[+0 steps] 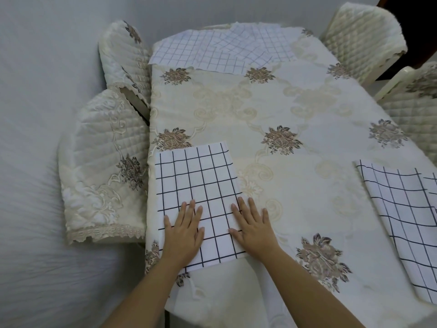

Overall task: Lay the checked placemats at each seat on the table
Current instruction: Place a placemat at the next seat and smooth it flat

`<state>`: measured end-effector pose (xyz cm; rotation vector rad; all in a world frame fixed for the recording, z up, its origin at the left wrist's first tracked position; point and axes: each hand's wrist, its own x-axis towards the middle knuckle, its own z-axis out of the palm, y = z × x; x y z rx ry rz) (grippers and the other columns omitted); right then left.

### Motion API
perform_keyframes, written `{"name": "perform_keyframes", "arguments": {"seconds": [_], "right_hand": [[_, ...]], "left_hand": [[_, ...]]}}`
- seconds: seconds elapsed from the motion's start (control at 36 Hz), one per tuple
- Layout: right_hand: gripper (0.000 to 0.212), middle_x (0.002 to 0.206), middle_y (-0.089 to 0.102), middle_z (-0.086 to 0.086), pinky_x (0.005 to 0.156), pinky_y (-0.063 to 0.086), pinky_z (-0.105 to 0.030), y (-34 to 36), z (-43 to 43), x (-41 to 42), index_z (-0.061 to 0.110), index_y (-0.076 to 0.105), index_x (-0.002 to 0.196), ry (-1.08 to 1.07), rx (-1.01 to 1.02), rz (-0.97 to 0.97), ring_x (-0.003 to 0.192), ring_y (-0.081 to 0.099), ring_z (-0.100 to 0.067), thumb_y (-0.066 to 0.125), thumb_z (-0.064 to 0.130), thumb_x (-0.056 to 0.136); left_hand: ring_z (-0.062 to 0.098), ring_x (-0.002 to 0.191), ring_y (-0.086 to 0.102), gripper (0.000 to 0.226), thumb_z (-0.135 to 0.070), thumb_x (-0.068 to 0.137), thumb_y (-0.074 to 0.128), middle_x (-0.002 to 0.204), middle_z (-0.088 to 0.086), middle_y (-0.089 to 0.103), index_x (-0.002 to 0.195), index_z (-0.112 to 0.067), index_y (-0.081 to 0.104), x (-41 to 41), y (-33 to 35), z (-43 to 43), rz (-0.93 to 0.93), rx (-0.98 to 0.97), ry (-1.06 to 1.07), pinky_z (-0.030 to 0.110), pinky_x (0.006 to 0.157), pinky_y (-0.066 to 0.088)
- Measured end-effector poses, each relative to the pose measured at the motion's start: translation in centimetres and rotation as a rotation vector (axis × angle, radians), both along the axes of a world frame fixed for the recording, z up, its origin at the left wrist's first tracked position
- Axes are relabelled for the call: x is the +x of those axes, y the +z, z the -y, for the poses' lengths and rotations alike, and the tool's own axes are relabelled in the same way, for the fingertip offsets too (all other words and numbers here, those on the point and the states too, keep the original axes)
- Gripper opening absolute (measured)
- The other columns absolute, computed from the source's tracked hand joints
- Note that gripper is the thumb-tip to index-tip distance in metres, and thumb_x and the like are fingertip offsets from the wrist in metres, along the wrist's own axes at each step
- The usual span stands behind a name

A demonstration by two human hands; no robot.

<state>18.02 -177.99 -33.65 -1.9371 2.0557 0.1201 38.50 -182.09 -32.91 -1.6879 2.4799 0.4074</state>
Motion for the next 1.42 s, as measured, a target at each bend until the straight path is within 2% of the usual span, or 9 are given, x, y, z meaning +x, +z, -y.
{"name": "perform_keyframes", "arguments": {"seconds": [0.08,0.19,0.31,0.56,0.69,0.89,1.22,1.33,1.42], "right_hand": [[0.070,0.157,0.007,0.001,0.103,0.036,-0.059,1.8,0.0,-0.3,0.016,0.026,0.145,0.019,0.054,0.032,0.144,0.016,-0.026,0.000,0.055,0.094],[0.057,0.158,-0.008,0.004,0.117,0.003,-0.044,4.0,0.2,-0.9,0.019,0.000,0.150,-0.092,0.093,0.286,0.146,-0.008,-0.017,0.024,0.035,0.101],[0.053,0.157,0.015,-0.001,0.117,0.012,-0.035,5.7,-0.2,-2.0,0.015,0.014,0.149,-0.238,-0.073,0.444,0.145,0.011,-0.017,0.032,0.027,0.100],[0.038,0.134,0.045,-0.003,0.092,0.039,-0.025,7.7,-3.8,-8.6,0.013,0.041,0.134,-0.606,-0.234,0.624,0.113,0.049,-0.015,0.040,0.016,0.097],[0.031,0.121,0.053,-0.001,0.078,0.044,-0.022,7.7,-6.5,-13.3,0.016,0.046,0.127,-0.783,-0.330,0.712,0.097,0.050,-0.011,0.039,0.016,0.097],[0.029,0.118,0.056,-0.002,0.081,0.040,-0.024,7.4,-8.8,-19.4,0.014,0.049,0.124,-0.878,-0.376,0.733,0.097,0.051,-0.011,0.040,0.016,0.097],[0.024,0.114,0.054,0.000,0.076,0.040,-0.022,6.8,-12.1,-32.9,0.012,0.054,0.117,-0.851,-0.357,0.752,0.093,0.051,-0.010,0.041,0.013,0.096],[0.025,0.117,0.052,-0.001,0.074,0.044,-0.027,6.1,-13.0,-36.5,0.011,0.053,0.117,-0.858,-0.312,0.672,0.091,0.051,-0.013,0.042,0.013,0.095],[0.024,0.116,0.050,-0.003,0.075,0.046,-0.028,5.7,-13.5,-38.4,0.011,0.053,0.116,-0.871,-0.270,0.628,0.087,0.051,-0.014,0.043,0.013,0.094]], "left_hand": [[0.023,0.131,0.036,0.052,-0.041,0.097,0.016,0.140,0.008,0.049,0.134,-0.016,0.043,0.0,0.2,0.2,0.023,-0.037,-0.008,0.062,0.085,0.043],[0.038,0.113,0.058,0.048,-0.028,0.079,0.034,0.118,0.018,0.064,0.107,-0.006,0.066,-2.3,1.7,0.7,0.058,-0.031,0.018,0.061,0.081,0.047],[0.029,0.120,0.051,0.032,-0.016,0.092,0.043,0.125,0.012,0.057,0.118,-0.007,0.059,-7.0,3.8,0.5,-0.220,-0.012,0.040,0.044,0.101,0.039],[0.016,0.101,0.056,0.027,-0.017,0.095,0.040,0.116,0.001,0.059,0.115,-0.015,0.057,-17.9,7.2,-1.8,-0.546,0.298,0.027,0.030,0.086,0.046],[0.019,0.101,0.058,0.027,-0.015,0.095,0.040,0.116,0.004,0.062,0.115,-0.014,0.058,-22.3,7.6,-3.9,-0.590,0.419,-0.016,0.031,0.087,0.048],[0.018,0.101,0.058,0.028,-0.015,0.094,0.041,0.116,0.003,0.063,0.117,-0.015,0.057,-28.6,7.2,-6.4,-0.569,0.527,-0.004,0.029,0.087,0.047],[0.018,0.084,0.056,0.032,-0.015,0.092,0.042,0.112,0.007,0.060,0.122,-0.012,0.050,-41.9,6.8,-11.4,-0.578,0.619,0.185,0.022,0.063,0.039],[0.016,0.079,0.052,0.036,-0.015,0.093,0.042,0.095,0.001,0.056,0.128,-0.011,0.044,-44.7,6.4,-12.7,-0.549,0.608,0.265,0.024,0.065,0.040],[0.020,0.091,0.056,0.043,-0.017,0.091,0.046,0.109,0.007,0.058,0.133,-0.010,0.038,-45.9,6.1,-13.2,-0.499,0.568,0.316,0.028,0.076,0.043]]}}
